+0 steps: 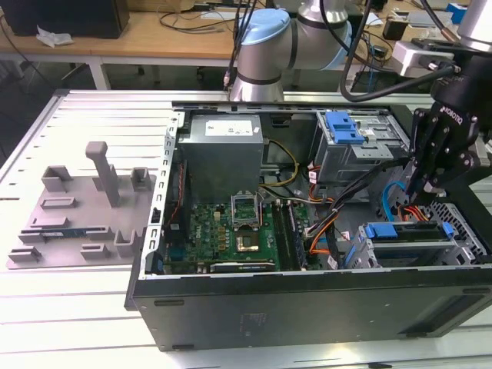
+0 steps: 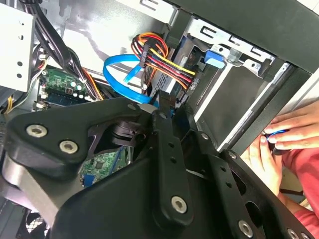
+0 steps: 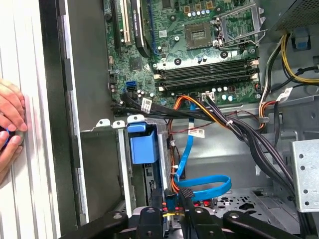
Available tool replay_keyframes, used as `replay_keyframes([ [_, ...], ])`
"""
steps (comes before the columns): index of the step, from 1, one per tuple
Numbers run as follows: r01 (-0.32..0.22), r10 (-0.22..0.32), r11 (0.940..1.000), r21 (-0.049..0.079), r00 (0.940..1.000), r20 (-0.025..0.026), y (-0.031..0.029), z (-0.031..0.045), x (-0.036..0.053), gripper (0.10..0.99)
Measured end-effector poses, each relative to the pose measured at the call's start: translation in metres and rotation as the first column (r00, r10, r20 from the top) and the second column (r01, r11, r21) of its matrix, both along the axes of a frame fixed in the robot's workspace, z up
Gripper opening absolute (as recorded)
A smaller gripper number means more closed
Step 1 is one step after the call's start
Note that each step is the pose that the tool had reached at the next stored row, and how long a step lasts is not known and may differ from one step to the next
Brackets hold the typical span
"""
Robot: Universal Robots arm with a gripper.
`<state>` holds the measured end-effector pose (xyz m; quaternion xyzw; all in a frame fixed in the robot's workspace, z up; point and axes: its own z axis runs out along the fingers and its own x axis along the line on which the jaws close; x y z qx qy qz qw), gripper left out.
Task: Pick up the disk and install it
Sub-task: 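Insert the second disk wire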
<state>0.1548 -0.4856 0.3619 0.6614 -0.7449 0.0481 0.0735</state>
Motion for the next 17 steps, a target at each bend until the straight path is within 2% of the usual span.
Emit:
replay_keyframes([
  [2, 0.001, -0.001, 1.0000, 0.001, 1.0000, 0.0000, 0.0000, -0.0002, 0.0000, 0.275],
  [3, 0.001, -0.001, 1.0000, 0.001, 1.0000, 0.0000, 0.0001, -0.0002, 0.0000, 0.192],
  [5, 0.001, -0.001, 1.0000, 0.001, 1.0000, 0.0000, 0.0001, -0.0002, 0.0000, 0.161],
  [13, 0.002, -0.002, 1.0000, 0.003, 1.0000, 0.0004, -0.0003, 0.0000, -0.0007, 0.161],
  [16, 0.001, -0.001, 1.0000, 0.004, 0.9999, 0.0165, -0.0012, 0.0009, -0.0058, 0.161],
  [17, 0.001, -0.001, 1.0000, 0.006, 0.9994, 0.0348, -0.0018, 0.0011, -0.0086, 0.161],
])
